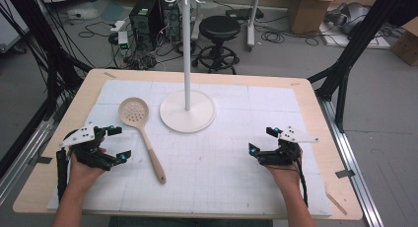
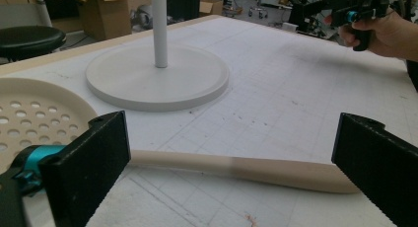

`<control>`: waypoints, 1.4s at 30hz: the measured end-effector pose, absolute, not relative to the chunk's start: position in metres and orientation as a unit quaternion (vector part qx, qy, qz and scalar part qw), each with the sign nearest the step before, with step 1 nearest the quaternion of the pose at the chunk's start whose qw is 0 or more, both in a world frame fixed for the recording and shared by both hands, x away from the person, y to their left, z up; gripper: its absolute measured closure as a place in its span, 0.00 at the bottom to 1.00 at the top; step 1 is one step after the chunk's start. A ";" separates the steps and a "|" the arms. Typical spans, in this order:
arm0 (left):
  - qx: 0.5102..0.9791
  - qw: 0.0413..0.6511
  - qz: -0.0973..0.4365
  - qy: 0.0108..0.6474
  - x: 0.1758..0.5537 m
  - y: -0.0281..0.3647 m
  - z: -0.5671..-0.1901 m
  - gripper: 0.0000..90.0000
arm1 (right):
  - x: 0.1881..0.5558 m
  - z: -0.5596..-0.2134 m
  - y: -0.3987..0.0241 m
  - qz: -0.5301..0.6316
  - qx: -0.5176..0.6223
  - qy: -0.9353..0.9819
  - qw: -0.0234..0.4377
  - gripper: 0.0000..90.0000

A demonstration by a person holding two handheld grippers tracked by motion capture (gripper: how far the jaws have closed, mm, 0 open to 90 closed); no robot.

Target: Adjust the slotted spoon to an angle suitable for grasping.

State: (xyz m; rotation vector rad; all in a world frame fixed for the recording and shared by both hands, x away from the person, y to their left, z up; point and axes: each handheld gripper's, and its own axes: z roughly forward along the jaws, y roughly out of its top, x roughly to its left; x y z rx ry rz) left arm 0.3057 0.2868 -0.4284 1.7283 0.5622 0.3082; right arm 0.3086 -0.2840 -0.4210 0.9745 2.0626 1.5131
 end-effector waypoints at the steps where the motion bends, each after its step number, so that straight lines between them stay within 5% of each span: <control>1: 0.747 0.604 0.133 0.243 0.306 0.287 -0.428 0.02 | 0.309 -0.421 -0.284 0.541 0.350 0.738 0.199 0.03; 25: 0.733 0.629 0.136 0.221 0.307 0.286 -0.424 0.02 | 0.304 -0.419 -0.284 0.540 0.338 0.743 0.206 0.03; 42: 0.784 0.573 0.147 0.189 0.318 0.255 -0.401 0.02 | 0.297 -0.398 -0.285 0.587 0.324 0.713 0.207 0.03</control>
